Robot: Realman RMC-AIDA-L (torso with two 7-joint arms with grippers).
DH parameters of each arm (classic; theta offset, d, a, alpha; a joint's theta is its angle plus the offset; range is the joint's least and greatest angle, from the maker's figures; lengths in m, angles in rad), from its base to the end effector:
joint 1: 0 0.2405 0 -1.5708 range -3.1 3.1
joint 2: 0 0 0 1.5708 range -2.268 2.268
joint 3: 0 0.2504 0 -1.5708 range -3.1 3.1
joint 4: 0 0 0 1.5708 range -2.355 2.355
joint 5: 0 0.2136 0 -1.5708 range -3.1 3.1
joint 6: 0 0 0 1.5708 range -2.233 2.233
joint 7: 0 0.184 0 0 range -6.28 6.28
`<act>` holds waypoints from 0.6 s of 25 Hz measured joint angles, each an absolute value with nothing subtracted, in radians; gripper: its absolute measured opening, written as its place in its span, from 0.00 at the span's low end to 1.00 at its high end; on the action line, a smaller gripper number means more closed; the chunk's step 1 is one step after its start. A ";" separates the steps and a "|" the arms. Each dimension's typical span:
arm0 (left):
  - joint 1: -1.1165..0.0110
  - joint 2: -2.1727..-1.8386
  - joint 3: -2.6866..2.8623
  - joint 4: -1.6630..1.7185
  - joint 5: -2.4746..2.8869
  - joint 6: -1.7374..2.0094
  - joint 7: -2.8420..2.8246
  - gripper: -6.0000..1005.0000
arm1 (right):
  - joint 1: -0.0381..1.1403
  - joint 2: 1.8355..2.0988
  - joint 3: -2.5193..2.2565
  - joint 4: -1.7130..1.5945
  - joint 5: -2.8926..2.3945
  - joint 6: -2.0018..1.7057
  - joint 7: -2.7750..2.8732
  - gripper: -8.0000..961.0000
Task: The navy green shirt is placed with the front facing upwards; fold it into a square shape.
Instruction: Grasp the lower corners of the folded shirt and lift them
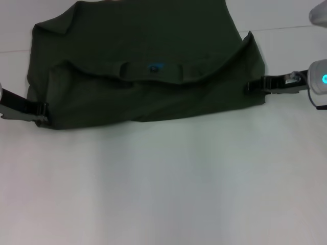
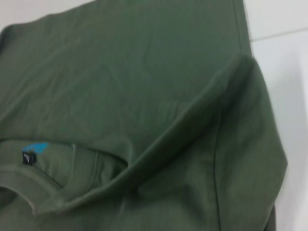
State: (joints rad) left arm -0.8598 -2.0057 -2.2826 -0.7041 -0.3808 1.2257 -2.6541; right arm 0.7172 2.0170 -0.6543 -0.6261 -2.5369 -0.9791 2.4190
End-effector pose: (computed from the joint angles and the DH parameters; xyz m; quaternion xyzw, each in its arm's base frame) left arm -0.2669 0.4393 -0.0084 -0.7871 -0.5536 0.0829 0.2593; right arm 0.3202 0.4381 0.0022 -0.7407 0.5881 0.0686 0.3176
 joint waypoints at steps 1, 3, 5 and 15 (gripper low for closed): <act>-0.860 -2.006 -2.283 -0.704 -0.381 1.226 -2.654 0.05 | 0.718 2.018 -0.659 -0.617 -2.537 -0.972 2.417 0.68; -0.861 -2.006 -2.283 -0.707 -0.381 1.226 -2.654 0.05 | 0.720 2.019 -0.670 -0.602 -2.537 -0.959 2.417 0.68; -0.861 -2.007 -2.282 -0.713 -0.381 1.227 -2.654 0.05 | 0.721 2.020 -0.678 -0.596 -2.536 -0.947 2.417 0.68; -0.858 -2.008 -2.281 -0.719 -0.381 1.230 -2.655 0.05 | 0.727 2.022 -0.686 -0.592 -2.491 -0.950 2.423 0.68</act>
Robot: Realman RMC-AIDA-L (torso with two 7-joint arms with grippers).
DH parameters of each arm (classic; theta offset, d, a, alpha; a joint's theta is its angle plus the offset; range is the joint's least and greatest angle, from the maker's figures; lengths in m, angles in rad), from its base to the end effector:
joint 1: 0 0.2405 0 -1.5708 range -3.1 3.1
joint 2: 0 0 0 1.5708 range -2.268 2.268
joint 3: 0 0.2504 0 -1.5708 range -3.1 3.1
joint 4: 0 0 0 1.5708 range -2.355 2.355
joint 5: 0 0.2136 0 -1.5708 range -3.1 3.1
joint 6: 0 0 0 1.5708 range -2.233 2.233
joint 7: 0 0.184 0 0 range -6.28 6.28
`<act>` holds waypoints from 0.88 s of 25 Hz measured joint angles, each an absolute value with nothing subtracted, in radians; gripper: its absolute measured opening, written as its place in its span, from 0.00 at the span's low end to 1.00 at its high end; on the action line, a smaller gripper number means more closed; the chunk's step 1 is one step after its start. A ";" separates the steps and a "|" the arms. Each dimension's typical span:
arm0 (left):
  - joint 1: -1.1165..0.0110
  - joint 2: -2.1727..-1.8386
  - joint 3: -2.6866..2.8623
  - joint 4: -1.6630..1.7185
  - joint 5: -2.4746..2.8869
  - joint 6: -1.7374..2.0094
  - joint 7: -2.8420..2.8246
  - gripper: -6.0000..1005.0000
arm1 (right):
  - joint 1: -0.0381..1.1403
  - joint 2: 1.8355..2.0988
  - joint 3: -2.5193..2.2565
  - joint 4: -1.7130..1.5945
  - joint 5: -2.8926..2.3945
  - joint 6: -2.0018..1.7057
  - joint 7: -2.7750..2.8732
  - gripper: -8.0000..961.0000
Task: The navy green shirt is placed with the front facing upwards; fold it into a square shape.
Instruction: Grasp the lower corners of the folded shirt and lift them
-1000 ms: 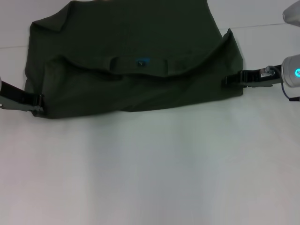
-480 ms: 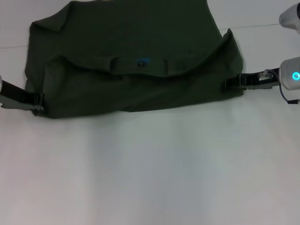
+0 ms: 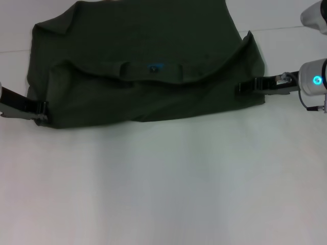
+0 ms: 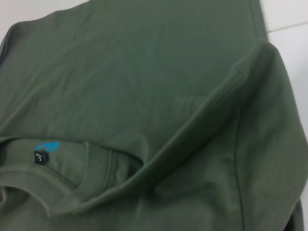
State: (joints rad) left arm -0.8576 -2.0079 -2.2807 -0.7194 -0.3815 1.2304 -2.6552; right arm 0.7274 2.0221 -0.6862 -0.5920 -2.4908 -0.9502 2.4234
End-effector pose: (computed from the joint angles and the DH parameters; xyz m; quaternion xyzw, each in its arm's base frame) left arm -0.2649 0.4402 -0.0068 -0.7883 -0.5511 0.0811 0.2614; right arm 0.3129 0.4404 -0.0097 -0.7406 0.5916 0.0792 0.3086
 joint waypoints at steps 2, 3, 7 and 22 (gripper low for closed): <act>-0.857 -2.008 -2.282 -0.719 -0.383 1.230 -2.655 0.05 | 0.732 2.020 -0.691 -0.576 -2.492 -0.952 2.425 0.68; -0.857 -2.008 -2.282 -0.720 -0.384 1.230 -2.655 0.05 | 0.733 2.019 -0.693 -0.569 -2.492 -0.953 2.425 0.68; -0.857 -2.008 -2.281 -0.720 -0.385 1.230 -2.655 0.05 | 0.736 2.015 -0.696 -0.559 -2.493 -0.957 2.429 0.68; -0.864 -2.016 -2.281 -0.727 -0.381 1.240 -2.655 0.05 | 0.710 2.006 -0.700 -0.686 -2.486 -1.090 2.469 0.43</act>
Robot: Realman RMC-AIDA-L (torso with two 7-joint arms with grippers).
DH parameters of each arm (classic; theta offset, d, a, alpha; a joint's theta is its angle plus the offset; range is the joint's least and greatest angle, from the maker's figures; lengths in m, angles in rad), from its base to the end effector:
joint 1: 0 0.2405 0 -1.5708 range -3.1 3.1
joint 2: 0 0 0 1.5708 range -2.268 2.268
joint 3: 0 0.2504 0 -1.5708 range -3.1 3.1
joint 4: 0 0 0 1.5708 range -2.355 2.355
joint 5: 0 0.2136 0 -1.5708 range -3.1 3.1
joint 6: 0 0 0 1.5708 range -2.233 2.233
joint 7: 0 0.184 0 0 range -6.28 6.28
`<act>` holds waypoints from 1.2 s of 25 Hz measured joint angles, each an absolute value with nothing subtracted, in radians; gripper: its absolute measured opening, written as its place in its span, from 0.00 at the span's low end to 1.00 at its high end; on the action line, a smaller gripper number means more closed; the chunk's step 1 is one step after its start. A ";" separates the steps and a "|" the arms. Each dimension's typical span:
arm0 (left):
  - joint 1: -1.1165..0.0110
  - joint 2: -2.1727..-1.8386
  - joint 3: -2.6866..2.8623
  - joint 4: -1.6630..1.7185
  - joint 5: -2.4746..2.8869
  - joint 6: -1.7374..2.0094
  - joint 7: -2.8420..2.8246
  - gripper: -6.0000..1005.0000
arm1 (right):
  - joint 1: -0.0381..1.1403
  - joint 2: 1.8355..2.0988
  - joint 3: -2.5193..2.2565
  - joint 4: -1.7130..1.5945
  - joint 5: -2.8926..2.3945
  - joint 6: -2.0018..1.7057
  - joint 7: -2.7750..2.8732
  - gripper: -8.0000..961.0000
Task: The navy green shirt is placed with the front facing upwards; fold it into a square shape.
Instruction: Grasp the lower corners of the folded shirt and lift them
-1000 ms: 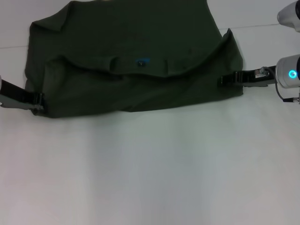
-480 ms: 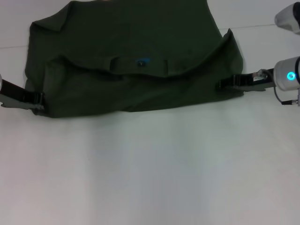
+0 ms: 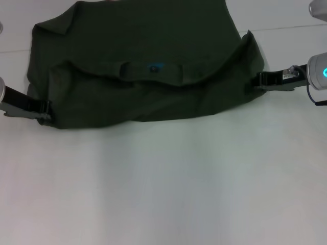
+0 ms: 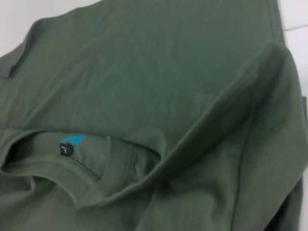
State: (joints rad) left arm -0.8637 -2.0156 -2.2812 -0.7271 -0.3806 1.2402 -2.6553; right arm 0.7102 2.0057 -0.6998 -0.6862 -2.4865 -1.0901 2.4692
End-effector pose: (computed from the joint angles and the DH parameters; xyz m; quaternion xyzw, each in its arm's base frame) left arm -0.2598 0.4401 -0.0097 -0.7917 -0.5484 0.0807 0.2567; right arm 0.3018 0.4355 0.0069 -0.7491 0.5940 0.0797 0.2822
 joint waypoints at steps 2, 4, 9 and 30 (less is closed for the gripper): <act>-0.864 -2.016 -2.281 -0.727 -0.380 1.240 -2.655 0.05 | 0.710 2.005 -0.700 -0.686 -2.504 -1.091 2.479 0.36; -0.864 -2.016 -2.281 -0.727 -0.380 1.241 -2.655 0.05 | 0.710 2.005 -0.700 -0.687 -2.518 -1.092 2.486 0.29; -0.865 -2.014 -2.277 -0.727 -0.381 1.253 -2.655 0.05 | 0.710 2.001 -0.699 -0.687 -2.531 -1.105 2.492 0.07; -0.834 -1.966 -2.270 -0.820 -0.347 1.685 -2.591 0.05 | 0.683 2.017 -0.702 -0.894 -2.709 -1.660 2.505 0.05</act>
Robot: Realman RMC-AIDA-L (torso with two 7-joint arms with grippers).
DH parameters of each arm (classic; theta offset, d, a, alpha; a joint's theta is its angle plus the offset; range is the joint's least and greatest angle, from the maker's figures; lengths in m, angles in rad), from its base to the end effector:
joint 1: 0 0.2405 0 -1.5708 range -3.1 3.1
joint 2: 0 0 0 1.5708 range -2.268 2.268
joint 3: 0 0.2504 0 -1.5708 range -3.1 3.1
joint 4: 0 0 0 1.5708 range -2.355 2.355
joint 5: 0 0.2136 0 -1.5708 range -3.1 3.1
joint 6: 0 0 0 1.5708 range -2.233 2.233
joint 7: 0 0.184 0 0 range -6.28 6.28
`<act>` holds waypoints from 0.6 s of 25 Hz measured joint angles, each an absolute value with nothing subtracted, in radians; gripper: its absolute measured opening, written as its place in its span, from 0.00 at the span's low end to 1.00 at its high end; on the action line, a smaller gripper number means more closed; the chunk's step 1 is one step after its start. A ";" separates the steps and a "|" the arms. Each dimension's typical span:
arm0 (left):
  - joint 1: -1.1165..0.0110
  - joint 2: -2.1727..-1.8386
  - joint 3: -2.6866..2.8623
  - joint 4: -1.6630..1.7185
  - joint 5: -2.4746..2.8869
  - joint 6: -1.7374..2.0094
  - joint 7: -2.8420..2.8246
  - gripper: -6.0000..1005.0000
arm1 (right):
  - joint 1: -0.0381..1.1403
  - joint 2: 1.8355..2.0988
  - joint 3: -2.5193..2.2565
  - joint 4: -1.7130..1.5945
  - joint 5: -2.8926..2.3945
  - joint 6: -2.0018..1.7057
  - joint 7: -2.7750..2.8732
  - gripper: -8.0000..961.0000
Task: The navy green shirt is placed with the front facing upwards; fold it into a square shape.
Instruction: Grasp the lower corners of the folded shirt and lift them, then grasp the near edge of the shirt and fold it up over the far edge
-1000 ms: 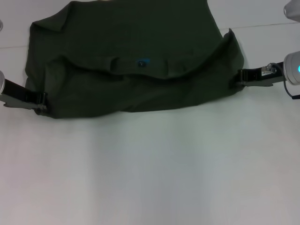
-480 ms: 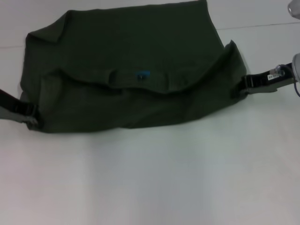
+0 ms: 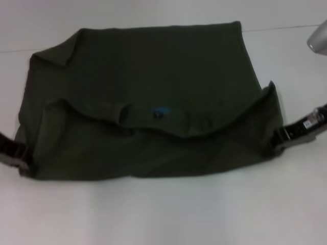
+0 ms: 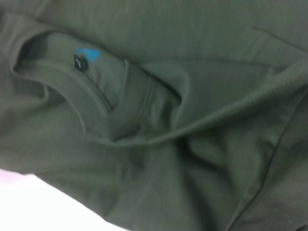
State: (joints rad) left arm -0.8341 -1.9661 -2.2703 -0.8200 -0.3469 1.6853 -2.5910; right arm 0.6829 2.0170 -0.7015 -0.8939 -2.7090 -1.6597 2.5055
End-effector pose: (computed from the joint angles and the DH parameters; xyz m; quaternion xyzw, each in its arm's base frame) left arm -0.2633 0.3766 0.0152 -0.7992 -0.5579 0.1883 0.1208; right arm 0.2913 0.3539 0.0126 -0.7847 0.6041 -0.0750 0.1171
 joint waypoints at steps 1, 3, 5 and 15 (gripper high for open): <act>-0.827 -1.968 -2.269 -0.831 -0.343 1.703 -2.591 0.05 | 0.676 2.025 -0.703 -0.922 -2.726 -1.689 2.507 0.05; -0.811 -1.975 -2.259 -0.856 -0.329 1.757 -2.590 0.05 | 0.669 2.033 -0.707 -0.947 -2.762 -1.726 2.510 0.05; -0.797 -1.981 -2.247 -0.873 -0.321 1.801 -2.588 0.05 | 0.667 2.038 -0.710 -0.954 -2.791 -1.752 2.511 0.05; -0.762 -2.000 -2.200 -0.923 -0.290 1.921 -2.566 0.05 | 0.668 2.038 -0.757 -0.967 -2.782 -1.833 2.497 0.05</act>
